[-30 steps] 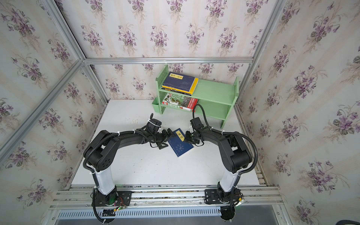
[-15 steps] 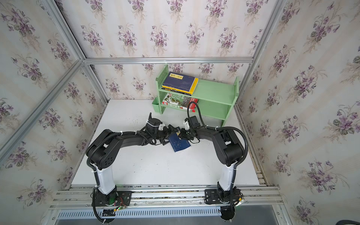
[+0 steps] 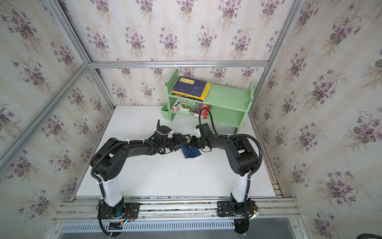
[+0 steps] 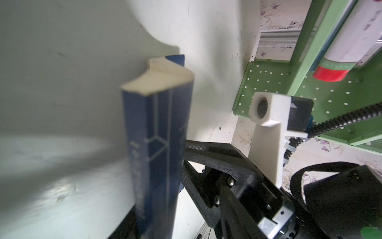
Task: Stacking books/files
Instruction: Pick up the book at the center of the table.
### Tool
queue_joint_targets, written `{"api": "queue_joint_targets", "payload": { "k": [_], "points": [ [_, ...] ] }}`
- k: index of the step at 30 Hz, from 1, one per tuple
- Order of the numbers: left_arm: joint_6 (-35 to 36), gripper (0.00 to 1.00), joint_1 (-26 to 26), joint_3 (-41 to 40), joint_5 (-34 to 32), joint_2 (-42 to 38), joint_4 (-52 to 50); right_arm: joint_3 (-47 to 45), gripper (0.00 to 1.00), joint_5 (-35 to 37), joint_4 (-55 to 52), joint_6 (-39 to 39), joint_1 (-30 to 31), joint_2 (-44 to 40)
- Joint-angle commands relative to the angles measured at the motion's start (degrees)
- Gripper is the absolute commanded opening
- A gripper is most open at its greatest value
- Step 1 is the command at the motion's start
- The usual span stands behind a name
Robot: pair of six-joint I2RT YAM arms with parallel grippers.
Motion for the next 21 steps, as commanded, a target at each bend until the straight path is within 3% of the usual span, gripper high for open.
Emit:
{"api": "queue_joint_targets", "payload": {
  "k": [1, 5, 11, 21],
  "points": [
    [2.43, 0.44, 0.1, 1.09, -0.17, -1.39, 0.97, -0.84, 0.22, 2.46, -16.48, 0.94, 0.43, 0.4],
    [3.32, 0.39, 0.1, 1.46, 0.09, -1.92, 0.82, 0.25, 0.23, 1.67, -16.76, 1.47, 0.35, -0.49],
    [4.15, 0.46, 0.1, 2.42, 0.58, -1.79, -0.79, 2.79, 0.28, 3.39, -20.49, 0.46, -0.19, -3.4],
    [4.14, 0.39, 0.1, 4.78, 2.29, 1.01, -2.04, 3.14, 0.31, 6.3, -22.35, 0.27, -0.55, -1.23]
  ]
}}
